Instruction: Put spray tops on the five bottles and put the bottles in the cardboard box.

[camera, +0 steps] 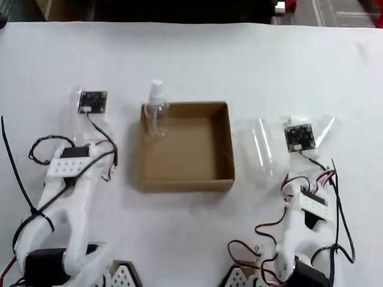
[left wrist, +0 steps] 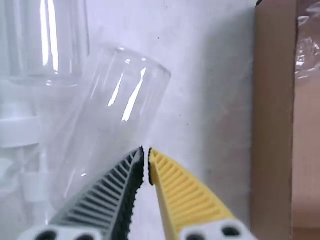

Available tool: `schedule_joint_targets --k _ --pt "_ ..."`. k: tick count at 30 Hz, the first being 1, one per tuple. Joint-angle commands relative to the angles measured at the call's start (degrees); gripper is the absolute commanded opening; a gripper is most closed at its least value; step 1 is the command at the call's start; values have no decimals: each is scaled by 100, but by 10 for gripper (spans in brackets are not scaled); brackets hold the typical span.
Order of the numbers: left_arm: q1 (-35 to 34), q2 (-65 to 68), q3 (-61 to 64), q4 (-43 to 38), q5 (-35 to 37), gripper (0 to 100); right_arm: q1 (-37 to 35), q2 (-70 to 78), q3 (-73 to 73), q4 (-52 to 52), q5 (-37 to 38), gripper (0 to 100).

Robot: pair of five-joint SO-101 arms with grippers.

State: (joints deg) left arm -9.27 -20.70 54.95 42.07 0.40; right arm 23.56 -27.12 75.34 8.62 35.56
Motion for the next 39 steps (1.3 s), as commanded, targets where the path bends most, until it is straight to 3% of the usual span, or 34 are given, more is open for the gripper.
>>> schedule_joint_targets --k 1,13,20,27,30,35,39 --pt "75 -154 -9 -105 26 24 -13 -66 -334 -136 -369 205" --pt "75 -154 -9 -97 26 24 -40 207 -519 -462 -404 205" --pt "75 -154 -9 -105 26 24 -57 268 -615 -453 -1582 205" --pt "75 -154 -9 -105 26 24 -48 -13 -853 -154 -1635 207" --pt "75 -154 -9 -88 26 24 -31 -523 -1248 655 -721 205" --pt "75 -154 -9 -79 26 24 22 -787 -2303 1974 2163 205" --pt "75 -154 -9 -79 26 24 479 -136 -3446 2747 3956 205"
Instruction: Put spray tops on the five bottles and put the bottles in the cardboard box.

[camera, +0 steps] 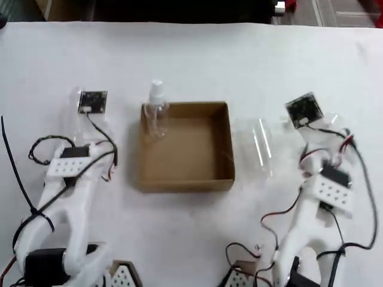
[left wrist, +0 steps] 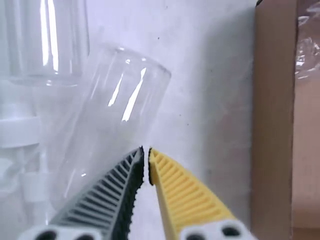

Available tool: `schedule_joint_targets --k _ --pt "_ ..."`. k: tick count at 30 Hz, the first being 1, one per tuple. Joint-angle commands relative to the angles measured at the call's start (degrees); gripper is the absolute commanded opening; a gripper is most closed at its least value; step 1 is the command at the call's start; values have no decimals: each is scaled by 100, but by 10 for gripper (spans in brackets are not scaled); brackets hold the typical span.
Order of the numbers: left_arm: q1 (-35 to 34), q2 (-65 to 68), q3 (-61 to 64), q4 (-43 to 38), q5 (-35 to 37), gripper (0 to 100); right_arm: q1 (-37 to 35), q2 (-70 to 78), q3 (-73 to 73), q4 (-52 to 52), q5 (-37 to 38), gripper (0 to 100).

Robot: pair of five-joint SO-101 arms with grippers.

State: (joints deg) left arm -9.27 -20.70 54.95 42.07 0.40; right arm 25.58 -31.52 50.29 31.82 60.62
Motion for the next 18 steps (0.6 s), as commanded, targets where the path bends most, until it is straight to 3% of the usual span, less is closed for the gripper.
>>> schedule_joint_targets --k 1,8,11,15,18 --pt "75 -154 -9 -79 26 24 374 558 -1231 523 1855 207" --pt "75 -154 -9 -79 26 24 655 2492 -2945 1314 4571 209" --pt "75 -154 -9 -97 26 24 593 2747 -3499 1851 4958 216" --pt "75 -154 -9 -105 26 24 286 2809 -4000 2695 5433 303" --pt "75 -154 -9 -105 26 24 145 2818 -4062 2818 5890 321"
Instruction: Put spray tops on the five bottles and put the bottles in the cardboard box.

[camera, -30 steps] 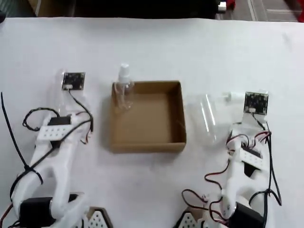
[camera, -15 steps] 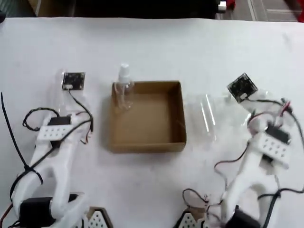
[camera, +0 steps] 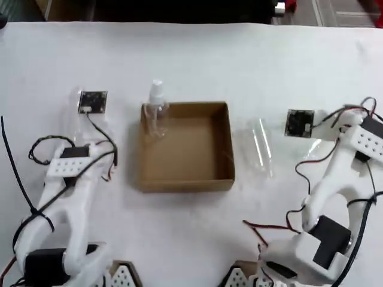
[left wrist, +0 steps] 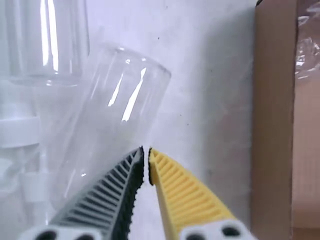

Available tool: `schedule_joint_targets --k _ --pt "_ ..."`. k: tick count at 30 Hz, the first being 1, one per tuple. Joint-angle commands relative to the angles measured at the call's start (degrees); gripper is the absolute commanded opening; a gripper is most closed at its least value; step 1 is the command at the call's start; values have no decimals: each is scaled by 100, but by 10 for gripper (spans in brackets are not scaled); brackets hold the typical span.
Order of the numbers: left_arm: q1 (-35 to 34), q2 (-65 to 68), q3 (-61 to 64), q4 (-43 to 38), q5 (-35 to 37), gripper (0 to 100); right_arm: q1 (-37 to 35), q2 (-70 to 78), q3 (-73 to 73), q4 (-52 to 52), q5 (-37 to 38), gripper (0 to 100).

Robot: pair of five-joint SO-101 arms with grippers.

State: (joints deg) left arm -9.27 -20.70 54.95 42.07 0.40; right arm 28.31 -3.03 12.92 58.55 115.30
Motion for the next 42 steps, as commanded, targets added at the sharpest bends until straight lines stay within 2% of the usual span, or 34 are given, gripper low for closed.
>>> schedule_joint_targets --k 1,8,16,21,36,42 --pt "75 -154 -9 -105 26 24 -136 4 -316 154 580 318" --pt "75 -154 -9 -105 26 26 -163 1367 -1064 119 958 316" --pt "75 -154 -9 -114 26 26 -145 2958 -2936 1103 949 316" --pt "75 -154 -9 -114 26 26 -198 3670 -3516 1429 976 316" --pt "84 -154 -18 -114 26 26 -453 3960 -3710 2580 932 313" --pt "75 -154 -9 -114 26 26 -330 3996 -3710 2571 932 142"
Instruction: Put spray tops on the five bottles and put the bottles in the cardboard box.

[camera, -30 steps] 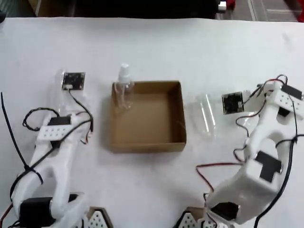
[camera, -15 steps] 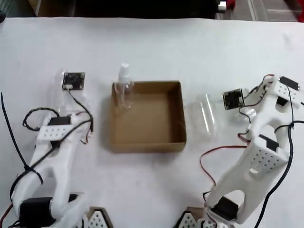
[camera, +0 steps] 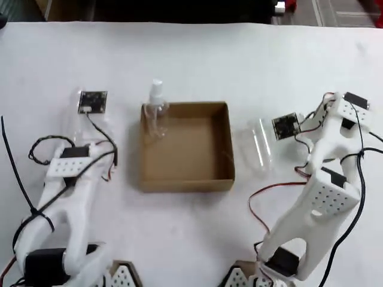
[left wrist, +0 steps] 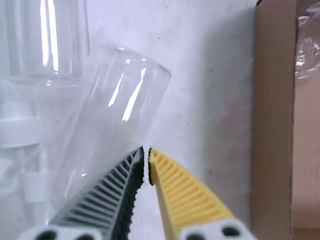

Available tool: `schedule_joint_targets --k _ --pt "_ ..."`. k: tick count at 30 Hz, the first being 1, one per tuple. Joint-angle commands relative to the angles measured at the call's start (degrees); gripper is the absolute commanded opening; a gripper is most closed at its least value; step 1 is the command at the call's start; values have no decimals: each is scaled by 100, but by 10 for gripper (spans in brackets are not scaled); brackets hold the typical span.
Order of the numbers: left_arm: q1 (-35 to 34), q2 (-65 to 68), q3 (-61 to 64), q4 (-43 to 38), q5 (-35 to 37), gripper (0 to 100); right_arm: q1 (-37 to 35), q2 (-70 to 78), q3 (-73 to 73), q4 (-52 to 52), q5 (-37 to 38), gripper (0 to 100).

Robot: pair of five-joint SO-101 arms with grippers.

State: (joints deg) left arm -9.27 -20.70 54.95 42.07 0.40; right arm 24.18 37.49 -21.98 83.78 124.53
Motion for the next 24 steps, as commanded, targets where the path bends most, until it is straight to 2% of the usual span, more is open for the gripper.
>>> schedule_joint_targets --k 1,7,9,13,15,20,24 --pt "75 -154 -9 -114 26 26 92 -57 -220 48 9 137" --pt "75 -154 -9 -114 26 26 136 -40 -193 48 9 190" --pt "75 -154 -9 -114 26 26 127 -40 -185 48 0 154" --pt "75 -154 -9 -114 26 26 110 -48 -185 75 0 7" --pt "75 -154 -9 -114 26 26 92 -75 -185 101 -44 36" --pt "75 -154 -9 -114 26 26 -13 -110 -369 119 -888 17" --pt "75 -154 -9 -114 26 26 -31 -110 -958 743 -1064 16"
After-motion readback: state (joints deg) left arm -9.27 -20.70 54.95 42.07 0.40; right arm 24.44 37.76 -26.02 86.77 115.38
